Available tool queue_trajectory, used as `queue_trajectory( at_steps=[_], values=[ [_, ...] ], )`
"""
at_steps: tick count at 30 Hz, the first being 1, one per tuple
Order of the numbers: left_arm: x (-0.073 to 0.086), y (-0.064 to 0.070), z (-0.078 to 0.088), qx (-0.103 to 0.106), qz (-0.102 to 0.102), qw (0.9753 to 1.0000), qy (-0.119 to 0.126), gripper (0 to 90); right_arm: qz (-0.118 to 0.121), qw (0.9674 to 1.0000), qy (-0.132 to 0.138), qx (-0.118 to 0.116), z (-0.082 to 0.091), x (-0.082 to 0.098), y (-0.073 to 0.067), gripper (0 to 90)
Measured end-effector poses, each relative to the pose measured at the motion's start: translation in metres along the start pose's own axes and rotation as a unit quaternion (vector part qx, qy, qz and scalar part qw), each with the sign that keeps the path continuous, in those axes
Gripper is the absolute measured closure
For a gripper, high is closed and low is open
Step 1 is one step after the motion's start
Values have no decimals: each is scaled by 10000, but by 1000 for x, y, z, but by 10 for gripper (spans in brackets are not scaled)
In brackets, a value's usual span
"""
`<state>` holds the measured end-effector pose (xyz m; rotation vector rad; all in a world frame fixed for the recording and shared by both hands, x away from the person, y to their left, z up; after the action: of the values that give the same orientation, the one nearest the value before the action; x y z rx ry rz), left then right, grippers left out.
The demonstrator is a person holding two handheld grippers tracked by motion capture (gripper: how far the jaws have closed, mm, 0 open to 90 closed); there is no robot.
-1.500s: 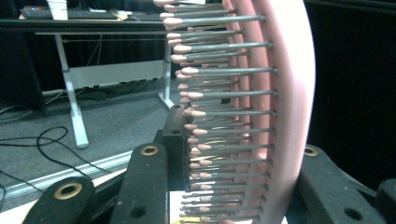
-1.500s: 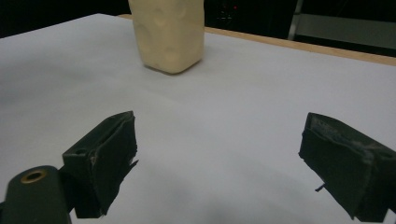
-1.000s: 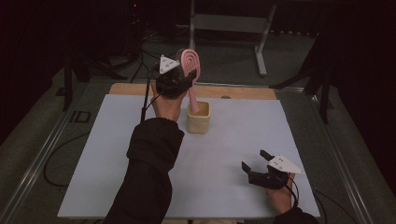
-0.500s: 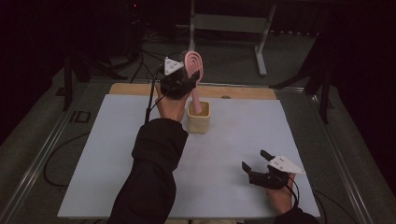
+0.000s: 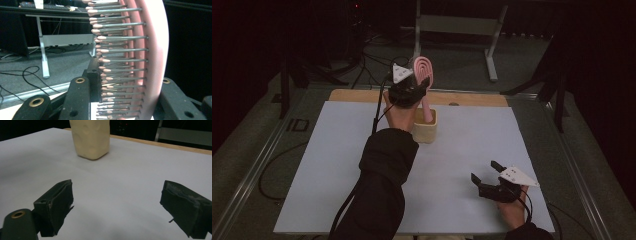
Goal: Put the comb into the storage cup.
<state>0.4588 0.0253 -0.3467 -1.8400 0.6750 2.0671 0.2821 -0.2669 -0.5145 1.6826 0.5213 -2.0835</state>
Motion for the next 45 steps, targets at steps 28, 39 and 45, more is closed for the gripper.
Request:
queue_trajectory(
  at_steps=[28, 39, 45],
  values=[
    [16, 2, -9, -109, 87, 9999, -41, 648, -13, 10000, 8, 7, 1, 0, 0, 109],
    [22, 3, -10, -82, 156, 9998, -84, 648, -7, 10000, 11, 14, 1, 0, 0, 110],
    [25, 2, -11, -66, 190, 9997, -131, 648, -4, 10000, 10, 13, 1, 0, 0, 110]
  ],
)
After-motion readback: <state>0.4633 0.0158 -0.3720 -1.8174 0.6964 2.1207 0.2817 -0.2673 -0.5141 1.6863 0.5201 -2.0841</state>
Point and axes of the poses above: each handheld gripper's, and its own axes: z roughly backward along the jaws, x roughly out of its underside, y roughly to its right, the point moved 3 cm from there along -z, roughly forward along the jaws, and after that the axes turned 9 degrees about y, right-handed, at the moved point
